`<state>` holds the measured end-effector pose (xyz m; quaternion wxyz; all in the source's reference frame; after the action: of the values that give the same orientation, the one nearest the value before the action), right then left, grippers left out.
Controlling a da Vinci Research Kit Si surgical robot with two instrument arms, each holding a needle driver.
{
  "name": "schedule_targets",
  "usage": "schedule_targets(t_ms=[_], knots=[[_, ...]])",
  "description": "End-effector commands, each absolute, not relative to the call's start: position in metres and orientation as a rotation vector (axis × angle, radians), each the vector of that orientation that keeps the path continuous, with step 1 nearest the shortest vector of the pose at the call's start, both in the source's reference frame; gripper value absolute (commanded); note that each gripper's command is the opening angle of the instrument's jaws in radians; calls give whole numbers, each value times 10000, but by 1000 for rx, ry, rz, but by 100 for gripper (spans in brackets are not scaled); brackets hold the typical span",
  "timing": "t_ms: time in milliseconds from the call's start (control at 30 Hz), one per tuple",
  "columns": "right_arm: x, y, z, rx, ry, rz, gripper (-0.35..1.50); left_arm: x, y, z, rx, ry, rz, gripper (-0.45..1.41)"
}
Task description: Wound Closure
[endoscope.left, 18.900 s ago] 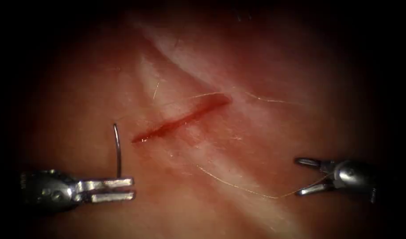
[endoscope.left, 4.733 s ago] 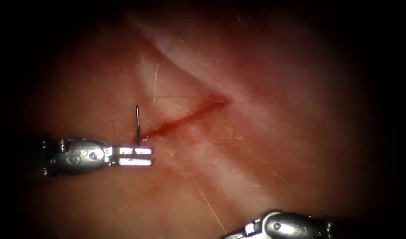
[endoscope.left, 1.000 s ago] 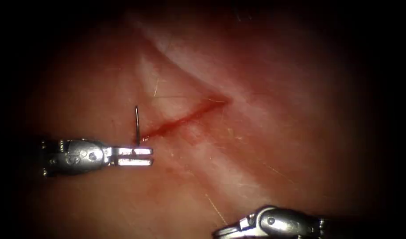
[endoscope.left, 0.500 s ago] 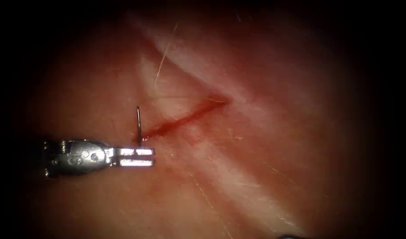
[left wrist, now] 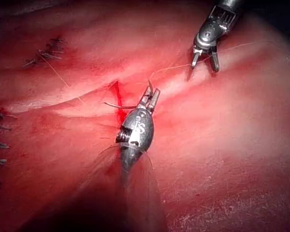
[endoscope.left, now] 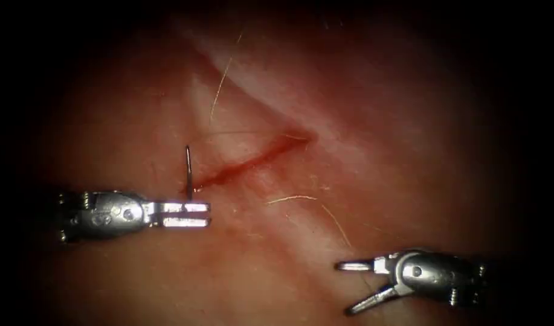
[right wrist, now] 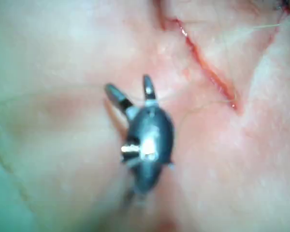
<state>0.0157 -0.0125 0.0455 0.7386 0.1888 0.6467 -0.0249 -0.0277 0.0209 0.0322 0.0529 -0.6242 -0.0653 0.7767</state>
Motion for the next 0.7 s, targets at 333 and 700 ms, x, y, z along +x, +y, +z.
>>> schedule_targets(t_ms=[333,700], knots=[[120,-112,469,633,1395,3,148,-281,208,328,-1900,-200,2361,-45],[15,-79,421,731,1592,43,147,-281,208,328,-1901,-200,2361,-45]])
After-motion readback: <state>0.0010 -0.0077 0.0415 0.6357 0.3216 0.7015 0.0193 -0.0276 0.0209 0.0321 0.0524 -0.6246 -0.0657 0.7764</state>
